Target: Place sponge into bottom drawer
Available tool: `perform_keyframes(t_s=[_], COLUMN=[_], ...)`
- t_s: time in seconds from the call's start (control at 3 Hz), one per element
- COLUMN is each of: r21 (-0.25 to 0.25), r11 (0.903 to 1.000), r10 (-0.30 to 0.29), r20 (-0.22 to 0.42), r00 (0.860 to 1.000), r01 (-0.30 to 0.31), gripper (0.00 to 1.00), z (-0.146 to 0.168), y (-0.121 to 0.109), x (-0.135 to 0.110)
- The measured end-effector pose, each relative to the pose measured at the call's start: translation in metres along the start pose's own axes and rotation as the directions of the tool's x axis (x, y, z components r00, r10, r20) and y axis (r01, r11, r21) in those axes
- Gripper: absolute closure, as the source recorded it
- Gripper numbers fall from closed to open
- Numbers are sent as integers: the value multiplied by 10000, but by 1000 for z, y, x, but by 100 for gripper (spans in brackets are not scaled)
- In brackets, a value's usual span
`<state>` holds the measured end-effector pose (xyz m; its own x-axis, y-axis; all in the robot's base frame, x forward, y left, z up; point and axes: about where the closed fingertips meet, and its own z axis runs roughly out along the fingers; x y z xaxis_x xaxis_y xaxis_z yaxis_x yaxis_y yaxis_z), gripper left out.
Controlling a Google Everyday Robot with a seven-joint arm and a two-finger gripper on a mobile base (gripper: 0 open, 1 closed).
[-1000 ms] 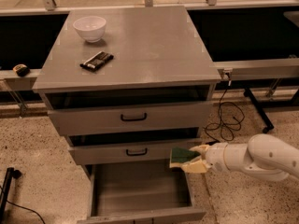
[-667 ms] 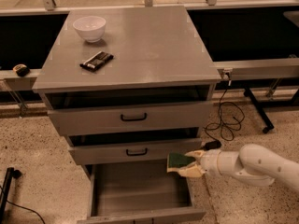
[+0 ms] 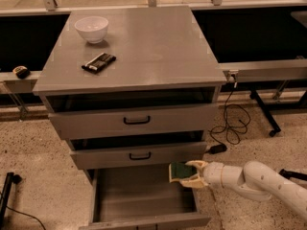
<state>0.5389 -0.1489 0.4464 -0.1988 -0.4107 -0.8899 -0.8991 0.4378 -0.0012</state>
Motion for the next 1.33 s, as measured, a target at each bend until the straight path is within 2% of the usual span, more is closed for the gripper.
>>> perform_keyframes(t_s=[0.33,0.67,1.0,1.33], r21=[-391,-152,213,176], r11=[9992,9989,9992,9998], r10=[-120,-441,-335,-65], r20=[145,-364,-547,-360], r00=[9998,9984,9979,9993], r01=[126,436,347,71], gripper=[100,100,100,100], z=[2,36,80,109], y=[9,-10,-15,-17], x=[-4,41,103,142])
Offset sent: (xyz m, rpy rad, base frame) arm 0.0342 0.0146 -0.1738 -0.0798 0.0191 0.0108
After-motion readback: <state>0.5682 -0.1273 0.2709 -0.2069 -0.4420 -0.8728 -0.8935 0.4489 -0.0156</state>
